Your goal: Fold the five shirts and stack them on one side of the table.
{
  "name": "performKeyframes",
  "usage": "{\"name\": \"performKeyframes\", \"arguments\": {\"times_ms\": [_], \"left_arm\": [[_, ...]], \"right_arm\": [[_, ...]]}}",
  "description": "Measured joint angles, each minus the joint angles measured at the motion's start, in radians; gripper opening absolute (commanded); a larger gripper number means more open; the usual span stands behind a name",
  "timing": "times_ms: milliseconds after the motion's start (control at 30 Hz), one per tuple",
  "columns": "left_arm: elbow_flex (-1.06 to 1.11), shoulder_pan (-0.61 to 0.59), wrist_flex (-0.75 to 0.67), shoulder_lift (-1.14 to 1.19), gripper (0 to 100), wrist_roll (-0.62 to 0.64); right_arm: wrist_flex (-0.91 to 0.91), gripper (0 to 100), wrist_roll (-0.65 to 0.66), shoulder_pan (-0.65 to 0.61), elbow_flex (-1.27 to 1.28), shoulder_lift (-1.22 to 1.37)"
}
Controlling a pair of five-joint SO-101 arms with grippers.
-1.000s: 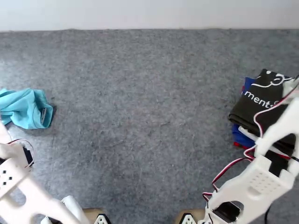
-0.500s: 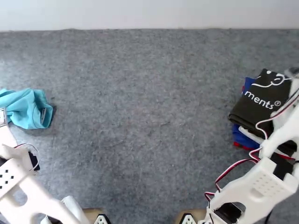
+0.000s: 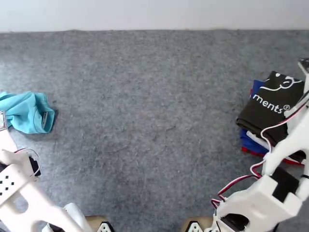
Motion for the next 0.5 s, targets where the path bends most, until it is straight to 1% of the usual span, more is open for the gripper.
{"name": "performKeyframes", "arguments": {"times_ms": [67, 200, 333, 433, 500], "left_arm": [[-0.02, 0.0, 0.0, 0.0, 7, 0.0], [-0.135, -0.002, 0.0, 0.0, 7, 0.0], [-0.244, -0.002, 0.0, 0.0, 7, 0.0], [-0.267, 0.002, 0.003, 0.0, 7, 0.0], [-0.27, 0.026, 0.008, 0.0, 8, 0.0]], "right_arm": [[0.025, 0.9, 0.0, -0.012, 0.0, -0.02], [0.026, 0.9, -0.017, -0.032, 0.015, -0.087], [0.028, 0.9, -0.158, -0.037, 0.072, -0.173], [0.028, 0.9, -0.298, -0.048, 0.117, -0.236], [0.028, 0.9, -0.374, -0.055, 0.157, -0.279]]}}
